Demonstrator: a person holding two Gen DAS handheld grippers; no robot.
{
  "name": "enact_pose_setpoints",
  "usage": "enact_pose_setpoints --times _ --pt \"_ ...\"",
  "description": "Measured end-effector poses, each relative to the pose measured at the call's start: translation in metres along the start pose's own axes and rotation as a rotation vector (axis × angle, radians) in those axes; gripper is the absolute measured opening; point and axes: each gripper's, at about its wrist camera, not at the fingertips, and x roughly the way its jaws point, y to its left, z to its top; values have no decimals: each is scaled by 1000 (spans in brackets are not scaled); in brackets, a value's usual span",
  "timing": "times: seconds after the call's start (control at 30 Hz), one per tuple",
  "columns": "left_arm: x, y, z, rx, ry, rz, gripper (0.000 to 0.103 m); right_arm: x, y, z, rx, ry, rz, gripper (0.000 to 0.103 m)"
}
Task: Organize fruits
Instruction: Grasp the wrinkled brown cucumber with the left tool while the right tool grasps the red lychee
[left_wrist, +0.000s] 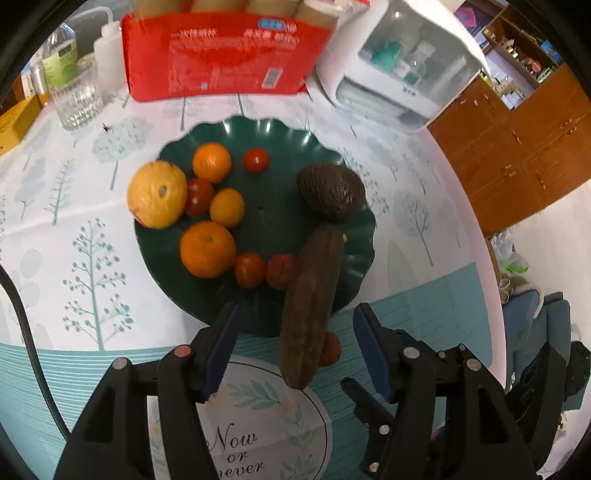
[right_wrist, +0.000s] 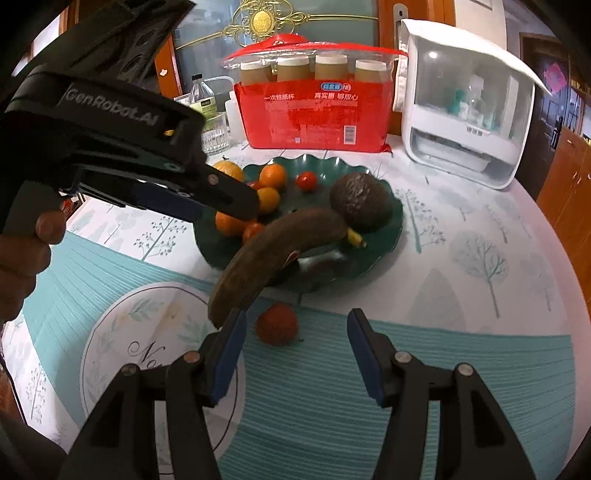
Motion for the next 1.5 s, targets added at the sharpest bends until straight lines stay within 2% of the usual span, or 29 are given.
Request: enact_pose_setpoints --times 0.37,0.73,0.83,1.0,1.07,1.13,1.5 --pt "30 -8 -2 34 104 -19 62 22 16 -14 -27 19 0 57" --pt "52 -13 -1 46 153 1 61 40 17 -14 -39 38 2 53" --pt "57 -14 1 48 159 9 58 46 18 -12 -51 45 11 48" --pt "65 -16 3 53 176 27 39 50 24 -11 -90 48 11 39" --pt "65 -15 4 52 176 32 35 50 26 -11 -104 47 3 37" --pt "67 -15 3 49 174 32 35 51 25 -9 -106 48 2 33" --pt "51 -12 11 62 138 41 33 45 16 -3 -89 51 17 33"
